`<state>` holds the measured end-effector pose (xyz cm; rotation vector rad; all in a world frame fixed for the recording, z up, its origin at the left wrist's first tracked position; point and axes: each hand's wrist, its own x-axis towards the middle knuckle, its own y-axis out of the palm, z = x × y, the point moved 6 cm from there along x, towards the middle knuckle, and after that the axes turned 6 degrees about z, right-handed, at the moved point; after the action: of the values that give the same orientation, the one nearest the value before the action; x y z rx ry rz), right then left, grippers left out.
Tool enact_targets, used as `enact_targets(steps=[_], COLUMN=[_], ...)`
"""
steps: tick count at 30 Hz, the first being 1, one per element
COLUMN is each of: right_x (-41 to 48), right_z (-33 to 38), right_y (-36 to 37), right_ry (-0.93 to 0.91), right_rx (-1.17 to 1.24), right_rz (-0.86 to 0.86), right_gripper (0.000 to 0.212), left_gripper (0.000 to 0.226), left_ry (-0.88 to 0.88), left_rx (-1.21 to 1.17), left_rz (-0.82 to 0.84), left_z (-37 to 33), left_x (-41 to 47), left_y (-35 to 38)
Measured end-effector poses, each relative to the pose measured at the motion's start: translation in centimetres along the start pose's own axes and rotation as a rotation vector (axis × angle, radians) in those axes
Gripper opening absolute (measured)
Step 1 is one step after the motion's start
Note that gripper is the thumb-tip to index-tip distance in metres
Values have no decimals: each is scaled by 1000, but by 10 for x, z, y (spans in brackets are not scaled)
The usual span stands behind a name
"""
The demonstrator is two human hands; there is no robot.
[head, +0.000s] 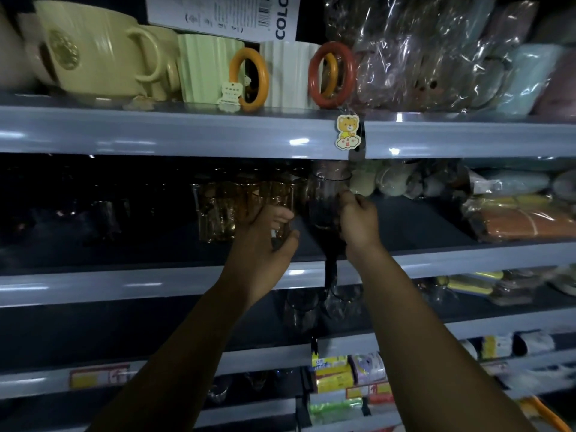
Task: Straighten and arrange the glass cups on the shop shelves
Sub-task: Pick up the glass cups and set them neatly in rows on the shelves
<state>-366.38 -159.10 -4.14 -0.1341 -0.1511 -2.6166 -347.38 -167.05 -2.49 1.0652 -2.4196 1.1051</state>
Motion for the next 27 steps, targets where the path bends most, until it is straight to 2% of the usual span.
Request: enact_targets(steps=[6, 9, 13, 17, 20, 24, 27], right_x=[-54, -89, -121, -141, -148, -156, -169], right_z=[26, 38, 42, 46, 53, 69, 73], right_y=[-36, -49, -53, -33, -14, 11, 33], right_ry=[-49, -30, 95, 183, 188, 123, 106], right_rx=[56, 126, 267, 305, 247, 29, -23], right_rz=[-18, 24, 197, 436, 583, 697, 785], right_gripper=[32, 38, 47, 42, 41, 42, 43], left_gripper=[23, 34, 62, 57, 49, 35, 49], left_ry=[15, -18, -76, -96, -115, -127, -188], left_rx=[-175, -370, -544, -653, -631, -690, -638], left_rz=[36, 67, 182, 285, 146, -47, -164], left_z=[-8, -11, -21, -38, -48, -56, -49], left_x=[-12, -16, -23, -40, -55, -82, -110], left_y=[10, 17, 25, 19, -3, -33, -54])
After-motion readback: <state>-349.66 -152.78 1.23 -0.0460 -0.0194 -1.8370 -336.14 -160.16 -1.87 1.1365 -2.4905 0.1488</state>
